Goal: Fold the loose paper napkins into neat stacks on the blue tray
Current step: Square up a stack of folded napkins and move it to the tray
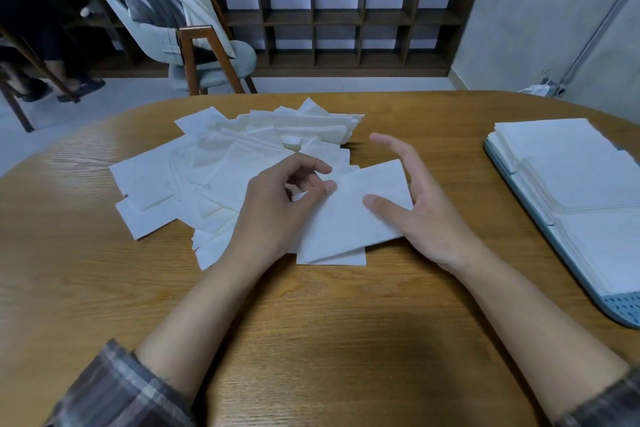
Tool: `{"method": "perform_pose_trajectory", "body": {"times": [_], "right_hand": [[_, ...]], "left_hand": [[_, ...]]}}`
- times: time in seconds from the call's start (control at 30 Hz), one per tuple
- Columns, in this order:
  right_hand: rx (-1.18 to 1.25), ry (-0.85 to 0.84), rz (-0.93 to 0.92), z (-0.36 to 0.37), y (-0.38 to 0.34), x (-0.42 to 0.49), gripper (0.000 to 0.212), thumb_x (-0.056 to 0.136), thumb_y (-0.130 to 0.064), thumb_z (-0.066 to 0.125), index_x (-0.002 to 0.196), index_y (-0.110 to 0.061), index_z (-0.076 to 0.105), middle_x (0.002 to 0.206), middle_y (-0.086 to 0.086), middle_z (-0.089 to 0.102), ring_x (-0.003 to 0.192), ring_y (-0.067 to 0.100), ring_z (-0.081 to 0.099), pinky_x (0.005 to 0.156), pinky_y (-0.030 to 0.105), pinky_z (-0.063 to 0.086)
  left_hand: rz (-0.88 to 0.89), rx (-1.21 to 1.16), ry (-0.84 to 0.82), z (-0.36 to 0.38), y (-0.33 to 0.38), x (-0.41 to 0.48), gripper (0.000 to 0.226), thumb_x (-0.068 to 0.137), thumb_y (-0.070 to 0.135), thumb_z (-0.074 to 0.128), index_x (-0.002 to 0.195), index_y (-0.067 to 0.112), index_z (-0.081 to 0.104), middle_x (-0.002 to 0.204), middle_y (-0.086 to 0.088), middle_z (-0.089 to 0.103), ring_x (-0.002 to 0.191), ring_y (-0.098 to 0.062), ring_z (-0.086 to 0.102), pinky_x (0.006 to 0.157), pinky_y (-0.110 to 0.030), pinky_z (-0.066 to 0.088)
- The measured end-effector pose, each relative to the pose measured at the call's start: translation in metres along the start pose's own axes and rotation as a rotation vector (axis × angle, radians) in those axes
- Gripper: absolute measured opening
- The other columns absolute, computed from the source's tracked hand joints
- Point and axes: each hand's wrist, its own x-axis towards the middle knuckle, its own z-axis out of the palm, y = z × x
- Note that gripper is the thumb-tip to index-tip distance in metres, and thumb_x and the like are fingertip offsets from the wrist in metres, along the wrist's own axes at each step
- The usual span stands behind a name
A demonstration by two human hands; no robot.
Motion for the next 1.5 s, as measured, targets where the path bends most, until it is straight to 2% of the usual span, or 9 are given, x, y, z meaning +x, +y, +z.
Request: {"method": "perform_pose_trajectory", "body": {"times": [0.1, 0.23, 0.43, 0.6, 0.87, 1.13, 1.27, 1.4, 1.5], "right_hand": [[0.065, 0.001, -0.006, -0.004, 0.000, 0.000, 0.068, 0.099, -0.002, 0.068, 0.150, -0.039, 0.041, 0.113, -0.006, 0.072, 0.101, 0.012, 0.072, 0.078, 0.025, 0.058], [0.024, 0.049, -0.010, -0.004, 0.003, 0.002, 0.058, 0.100, -0.001, 0.067, 0.140, -0.037, 0.046, 0.103, -0.010, 0.071, 0.094, 0.009, 0.069, 0.076, 0.024, 0.056], [-0.094, -0.053, -0.015, -0.011, 0.008, 0.005, 0.024, 0.097, -0.004, 0.070, 0.115, -0.017, 0.080, 0.119, -0.013, 0.078, 0.119, 0.003, 0.066, 0.101, 0.015, 0.045], [-0.171, 0.258, 0.002, -0.020, 0.020, 0.012, 0.034, 0.097, 0.003, 0.066, 0.113, -0.022, 0.082, 0.116, -0.020, 0.077, 0.116, -0.007, 0.065, 0.099, 0.009, 0.045], [-0.217, 0.421, 0.009, -0.027, 0.029, 0.018, 0.033, 0.096, 0.001, 0.064, 0.113, -0.021, 0.082, 0.114, -0.024, 0.074, 0.112, -0.016, 0.061, 0.092, -0.001, 0.040], [-0.225, 0.411, 0.006, -0.024, 0.029, 0.018, 0.033, 0.097, 0.000, 0.064, 0.112, -0.023, 0.082, 0.113, -0.026, 0.074, 0.113, -0.015, 0.061, 0.096, 0.000, 0.040], [-0.199, 0.421, -0.011, -0.025, 0.029, 0.018, 0.034, 0.096, 0.001, 0.063, 0.111, -0.023, 0.082, 0.114, -0.024, 0.075, 0.115, -0.012, 0.062, 0.095, 0.003, 0.042], [-0.182, 0.422, -0.035, -0.029, 0.028, 0.018, 0.033, 0.096, 0.001, 0.065, 0.112, -0.022, 0.082, 0.117, -0.018, 0.077, 0.119, -0.005, 0.064, 0.097, 0.007, 0.045], [-0.169, 0.389, -0.037, -0.031, 0.026, 0.016, 0.033, 0.097, 0.001, 0.064, 0.112, -0.022, 0.082, 0.116, -0.019, 0.077, 0.117, -0.006, 0.064, 0.100, 0.011, 0.046]], "left_hand": [[-0.002, -0.045, -0.042, -0.003, 0.005, 0.000, 0.017, 0.095, 0.034, 0.078, 0.111, 0.038, 0.074, 0.113, 0.018, 0.072, 0.112, 0.000, 0.065, 0.092, -0.022, 0.050], [-0.047, -0.157, -0.142, -0.004, 0.009, -0.002, 0.025, 0.095, 0.023, 0.079, 0.117, 0.035, 0.073, 0.111, 0.015, 0.075, 0.100, -0.012, 0.071, 0.077, -0.023, 0.055], [0.007, -0.025, -0.041, -0.001, 0.000, -0.002, 0.029, 0.096, 0.023, 0.077, 0.117, 0.041, 0.069, 0.108, 0.016, 0.072, 0.098, -0.011, 0.067, 0.078, -0.031, 0.055], [0.125, 0.261, -0.123, 0.001, -0.003, -0.006, 0.061, 0.085, 0.039, 0.086, 0.137, 0.038, 0.054, 0.118, 0.016, 0.063, 0.110, -0.005, 0.061, 0.090, -0.020, 0.049], [0.146, 0.621, -0.245, 0.026, -0.005, -0.020, 0.061, 0.060, 0.085, 0.066, 0.092, 0.035, 0.055, 0.109, 0.019, 0.051, 0.106, -0.010, 0.047, 0.094, -0.034, 0.036], [0.201, 0.495, -0.181, 0.030, -0.008, -0.022, 0.011, 0.079, 0.042, 0.065, 0.078, 0.032, 0.066, 0.102, 0.017, 0.061, 0.100, -0.006, 0.056, 0.099, -0.034, 0.035], [0.260, 0.332, -0.232, 0.022, 0.004, -0.022, 0.007, 0.084, 0.025, 0.075, 0.080, 0.027, 0.070, 0.096, 0.014, 0.069, 0.097, -0.010, 0.067, 0.098, -0.038, 0.045], [0.166, 0.134, -0.432, 0.016, 0.021, -0.030, 0.013, 0.085, 0.008, 0.080, 0.081, 0.017, 0.073, 0.087, 0.011, 0.077, 0.088, -0.009, 0.075, 0.086, -0.015, 0.050], [0.090, 0.021, -0.457, 0.018, 0.024, -0.033, 0.016, 0.084, 0.002, 0.079, 0.080, 0.016, 0.072, 0.087, 0.008, 0.078, 0.088, -0.007, 0.075, 0.085, -0.015, 0.052]]}}
